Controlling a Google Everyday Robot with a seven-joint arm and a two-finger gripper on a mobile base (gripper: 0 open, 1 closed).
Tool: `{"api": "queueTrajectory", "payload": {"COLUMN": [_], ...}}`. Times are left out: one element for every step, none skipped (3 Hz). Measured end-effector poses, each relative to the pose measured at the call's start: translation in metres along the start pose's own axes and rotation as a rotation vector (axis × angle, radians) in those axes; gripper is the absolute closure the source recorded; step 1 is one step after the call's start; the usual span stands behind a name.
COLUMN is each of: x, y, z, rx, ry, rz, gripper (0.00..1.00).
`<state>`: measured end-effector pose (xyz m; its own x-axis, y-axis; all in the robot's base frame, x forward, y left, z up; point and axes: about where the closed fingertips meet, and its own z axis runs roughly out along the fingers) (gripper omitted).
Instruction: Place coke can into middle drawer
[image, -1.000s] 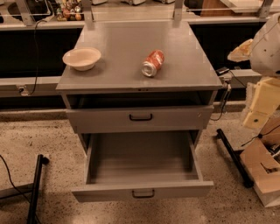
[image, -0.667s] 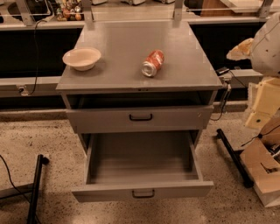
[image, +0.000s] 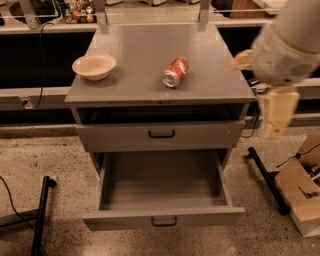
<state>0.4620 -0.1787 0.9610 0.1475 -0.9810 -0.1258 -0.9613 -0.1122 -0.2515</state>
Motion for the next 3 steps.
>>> {"api": "queueTrajectory", "payload": {"x": [-0.021,-0.023,-0.028], "y": [-0.025,-0.032,-0.039], "z": [0.022,0.022,0.029], "rx": [-0.005,0.029,0.045], "ry": [-0.076,-0.089,-0.038], "rz": [-0.210,-0.298,-0.380], "gripper": [0.00,0.00,0.00]}}
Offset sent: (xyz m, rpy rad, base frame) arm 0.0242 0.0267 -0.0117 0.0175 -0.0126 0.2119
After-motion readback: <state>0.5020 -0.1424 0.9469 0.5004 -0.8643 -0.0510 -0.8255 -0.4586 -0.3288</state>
